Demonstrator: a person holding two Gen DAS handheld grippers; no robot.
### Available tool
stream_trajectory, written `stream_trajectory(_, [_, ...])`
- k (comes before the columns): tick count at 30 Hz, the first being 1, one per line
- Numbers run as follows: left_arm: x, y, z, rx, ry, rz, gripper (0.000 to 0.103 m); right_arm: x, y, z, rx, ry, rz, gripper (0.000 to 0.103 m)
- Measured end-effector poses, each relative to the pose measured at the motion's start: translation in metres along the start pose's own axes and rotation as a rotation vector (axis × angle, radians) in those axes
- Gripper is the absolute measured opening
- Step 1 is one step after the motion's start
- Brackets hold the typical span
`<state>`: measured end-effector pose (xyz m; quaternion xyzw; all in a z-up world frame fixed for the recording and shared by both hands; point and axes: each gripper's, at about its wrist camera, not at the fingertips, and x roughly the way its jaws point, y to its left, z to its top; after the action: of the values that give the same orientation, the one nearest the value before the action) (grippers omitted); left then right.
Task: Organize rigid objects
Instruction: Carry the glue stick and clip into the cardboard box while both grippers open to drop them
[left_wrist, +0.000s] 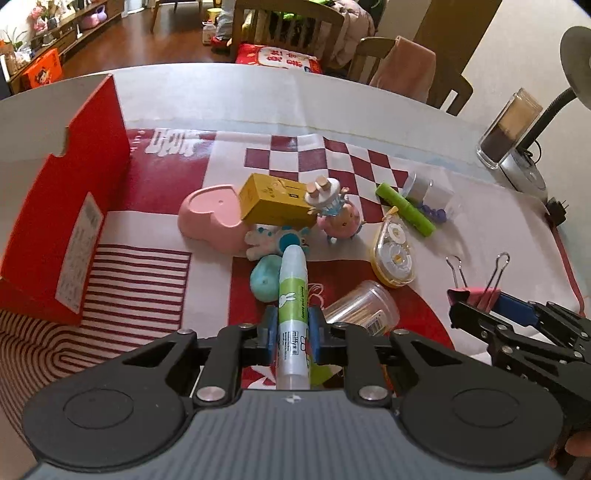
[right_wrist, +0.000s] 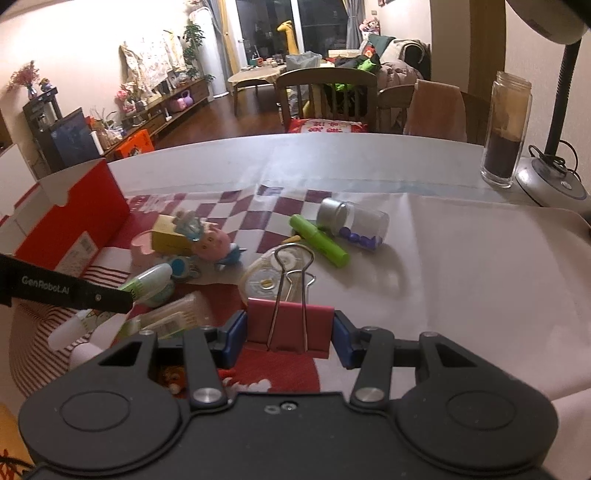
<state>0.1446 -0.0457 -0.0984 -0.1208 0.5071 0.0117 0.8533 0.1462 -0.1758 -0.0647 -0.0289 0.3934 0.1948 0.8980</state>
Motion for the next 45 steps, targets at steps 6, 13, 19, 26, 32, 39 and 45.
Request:
stream_trajectory(6, [-0.023, 0.009, -0.001, -0.035, -0.028, -0.022, 0.017, -0.014, 0.013, 0.006, -0.015, -0.022, 0.039, 0.048])
stream_trajectory(13, [-0.059, 0.021, 0.003, -0.046, -0.079, -0.038, 0.017, -0.03, 0.045, 0.026, -0.1, -0.069, 0.088, 0.048])
stream_trajectory(19, [-0.087, 0.04, 0.011, -0.039, -0.131, -0.059, 0.017, -0.041, 0.082, 0.046, -0.171, -0.089, 0.123, 0.048])
stream_trajectory(26, [-0.113, 0.075, 0.02, 0.01, -0.183, -0.1, 0.017, -0.047, 0.137, 0.067, -0.202, -0.106, 0.126, 0.048])
stream_trajectory(32, [-0.133, 0.121, 0.029, 0.03, -0.207, -0.111, 0.017, -0.037, 0.189, 0.082, -0.212, -0.106, 0.118, 0.048])
stream_trajectory(39, [-0.145, 0.182, 0.044, 0.029, -0.221, -0.093, 0.017, -0.017, 0.251, 0.098, -0.253, -0.103, 0.122, 0.048])
stream_trajectory(45, [-0.142, 0.238, 0.057, 0.005, -0.222, -0.037, 0.017, 0.015, 0.295, 0.111, -0.289, -0.075, 0.145, 0.048])
